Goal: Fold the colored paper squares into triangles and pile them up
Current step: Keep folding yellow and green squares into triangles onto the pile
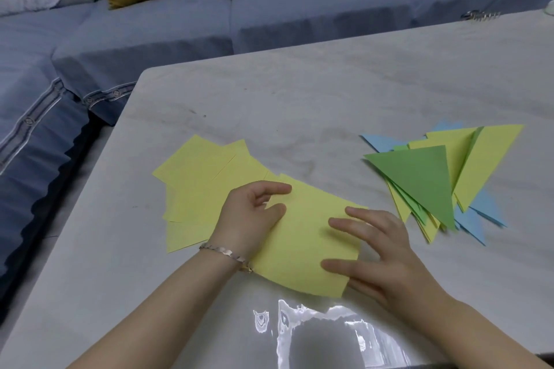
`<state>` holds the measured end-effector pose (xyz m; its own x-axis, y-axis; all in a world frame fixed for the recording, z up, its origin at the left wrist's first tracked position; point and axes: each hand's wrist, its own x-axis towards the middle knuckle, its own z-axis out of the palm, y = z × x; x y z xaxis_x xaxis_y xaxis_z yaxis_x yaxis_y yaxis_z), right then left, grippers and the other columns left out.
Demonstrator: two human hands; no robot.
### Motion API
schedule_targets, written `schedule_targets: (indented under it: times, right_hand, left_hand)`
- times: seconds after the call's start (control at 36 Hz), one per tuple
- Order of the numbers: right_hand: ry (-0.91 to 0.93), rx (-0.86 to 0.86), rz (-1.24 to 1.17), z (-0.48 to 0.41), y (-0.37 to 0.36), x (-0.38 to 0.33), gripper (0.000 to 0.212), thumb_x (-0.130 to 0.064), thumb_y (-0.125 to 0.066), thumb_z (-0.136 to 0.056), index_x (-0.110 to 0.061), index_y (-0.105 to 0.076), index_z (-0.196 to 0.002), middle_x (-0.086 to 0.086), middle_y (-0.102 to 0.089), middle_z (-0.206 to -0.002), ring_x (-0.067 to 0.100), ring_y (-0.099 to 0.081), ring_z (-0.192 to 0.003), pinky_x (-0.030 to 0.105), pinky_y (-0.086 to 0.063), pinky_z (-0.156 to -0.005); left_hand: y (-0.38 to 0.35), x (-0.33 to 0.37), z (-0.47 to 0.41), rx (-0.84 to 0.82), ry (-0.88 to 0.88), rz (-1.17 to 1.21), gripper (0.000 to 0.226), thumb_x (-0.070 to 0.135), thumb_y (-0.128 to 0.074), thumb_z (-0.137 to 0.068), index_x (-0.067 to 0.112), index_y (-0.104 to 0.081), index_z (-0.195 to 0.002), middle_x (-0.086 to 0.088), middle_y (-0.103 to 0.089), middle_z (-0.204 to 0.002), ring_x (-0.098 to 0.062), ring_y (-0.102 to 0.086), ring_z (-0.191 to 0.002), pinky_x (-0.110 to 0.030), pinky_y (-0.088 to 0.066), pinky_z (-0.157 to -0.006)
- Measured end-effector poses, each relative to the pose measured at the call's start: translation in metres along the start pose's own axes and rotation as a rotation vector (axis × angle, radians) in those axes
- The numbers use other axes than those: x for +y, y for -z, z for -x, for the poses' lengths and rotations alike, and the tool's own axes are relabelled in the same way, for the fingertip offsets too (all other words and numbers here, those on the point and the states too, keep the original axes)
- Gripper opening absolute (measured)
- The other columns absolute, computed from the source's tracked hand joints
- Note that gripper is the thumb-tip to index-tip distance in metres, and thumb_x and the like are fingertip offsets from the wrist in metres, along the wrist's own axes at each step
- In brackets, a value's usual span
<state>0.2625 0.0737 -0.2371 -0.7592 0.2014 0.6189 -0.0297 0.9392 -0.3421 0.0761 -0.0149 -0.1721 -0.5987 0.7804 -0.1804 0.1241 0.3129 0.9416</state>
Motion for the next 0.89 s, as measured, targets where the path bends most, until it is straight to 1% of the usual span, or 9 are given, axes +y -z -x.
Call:
schedule_targets:
  times: [0.08,0.17,0.22,0.33,0.39,0.47,0.61,0.69,0.89]
  right_hand:
    - [-0.063,-0.087,-0.113,-0.006,0.003,-0.004,0.021,-0.045,-0.043,-0.096,-0.035,-0.061,-0.093,-0.009,-0.049,-0.127,0.014,-0.04,-0.126,0.033,-0.029,-0.1]
    - [-0.36,-0.102,-0.287,-0.014,0.006,-0.011,0.027,-0.058,-0.042,-0.09,-0.039,-0.061,-0.083,-0.02,-0.042,-0.131,0.003,-0.034,-0.127,0.02,-0.024,-0.103]
    - [-0.595,-0.053,-0.383,-0.021,0.007,-0.014,0.025,-0.065,-0.052,-0.078,-0.044,-0.064,-0.076,-0.026,-0.042,-0.13,-0.004,-0.034,-0.125,0.009,-0.024,-0.1]
    - [-0.869,0.039,-0.555,-0.035,0.013,-0.015,0.01,-0.034,-0.075,-0.071,-0.03,-0.07,-0.064,-0.019,-0.068,-0.095,-0.006,-0.058,-0.095,0.007,-0.038,-0.082]
    - [-0.916,0.07,-0.661,-0.038,0.015,-0.017,0.014,-0.015,-0.075,-0.074,-0.022,-0.071,-0.063,-0.01,-0.071,-0.075,-0.002,-0.062,-0.07,0.014,-0.045,-0.07]
    - [-0.97,0.105,-0.67,-0.041,0.015,-0.023,0.014,-0.01,-0.075,-0.072,-0.017,-0.07,-0.061,-0.005,-0.069,-0.062,0.0,-0.058,-0.056,0.012,-0.043,-0.058]
    - [-1.045,0.174,-0.646,-0.04,0.01,-0.026,0.015,-0.011,-0.08,-0.066,-0.016,-0.068,-0.059,-0.005,-0.062,-0.054,0.0,-0.05,-0.05,0.01,-0.038,-0.051]
    - [-1.058,0.227,-0.706,-0.039,0.009,-0.029,0.019,-0.004,-0.079,-0.067,-0.018,-0.067,-0.069,-0.008,-0.06,-0.054,0.001,-0.05,-0.05,0.01,-0.041,-0.054]
    - [-1.029,0.251,-0.726,-0.041,0.015,-0.035,0.023,0.0,-0.075,-0.07,-0.022,-0.071,-0.072,-0.007,-0.062,-0.054,0.0,-0.052,-0.052,0.007,-0.04,-0.055]
  left_hand:
    - [-0.002,0.0,0.005,-0.054,-0.086,-0.058,0.037,-0.009,-0.058,-0.081,0.028,-0.065,-0.077,0.018,-0.061,-0.079,0.017,-0.054,-0.062,0.001,-0.038,-0.066]
    - [-0.006,-0.001,0.01,-0.114,-0.121,-0.094,0.04,-0.006,-0.059,-0.081,0.033,-0.066,-0.074,0.025,-0.064,-0.079,0.014,-0.057,-0.071,-0.003,-0.04,-0.075]
    - [-0.009,0.0,0.015,-0.15,-0.112,-0.076,0.037,-0.003,-0.059,-0.083,0.032,-0.067,-0.073,0.026,-0.064,-0.07,0.012,-0.056,-0.066,-0.003,-0.039,-0.068]
    - [-0.014,0.005,0.024,-0.2,-0.053,0.05,0.02,0.01,-0.066,-0.082,0.025,-0.071,-0.071,0.014,-0.069,-0.068,0.002,-0.059,-0.065,-0.012,-0.045,-0.064]
    - [-0.015,0.005,0.027,-0.217,-0.045,0.062,0.013,0.018,-0.074,-0.076,0.029,-0.071,-0.068,0.011,-0.069,-0.069,0.0,-0.06,-0.065,-0.014,-0.045,-0.064]
    - [-0.019,-0.001,0.031,-0.145,-0.094,-0.076,0.023,0.014,-0.074,-0.075,0.034,-0.065,-0.069,0.022,-0.061,-0.057,0.007,-0.053,-0.057,-0.006,-0.038,-0.059]
    - [-0.026,-0.003,0.036,-0.017,-0.095,-0.008,0.034,0.005,-0.069,-0.077,0.036,-0.059,-0.087,0.014,-0.066,-0.064,0.002,-0.053,-0.054,-0.009,-0.041,-0.06]
    - [-0.03,-0.003,0.038,0.021,-0.108,-0.001,0.034,0.004,-0.069,-0.077,0.037,-0.062,-0.082,0.013,-0.067,-0.065,0.001,-0.056,-0.057,-0.009,-0.044,-0.062]
    - [-0.033,-0.003,0.041,0.036,-0.157,-0.048,0.037,0.005,-0.07,-0.076,0.042,-0.064,-0.078,0.036,-0.06,-0.062,0.014,-0.055,-0.062,0.0,-0.038,-0.062]
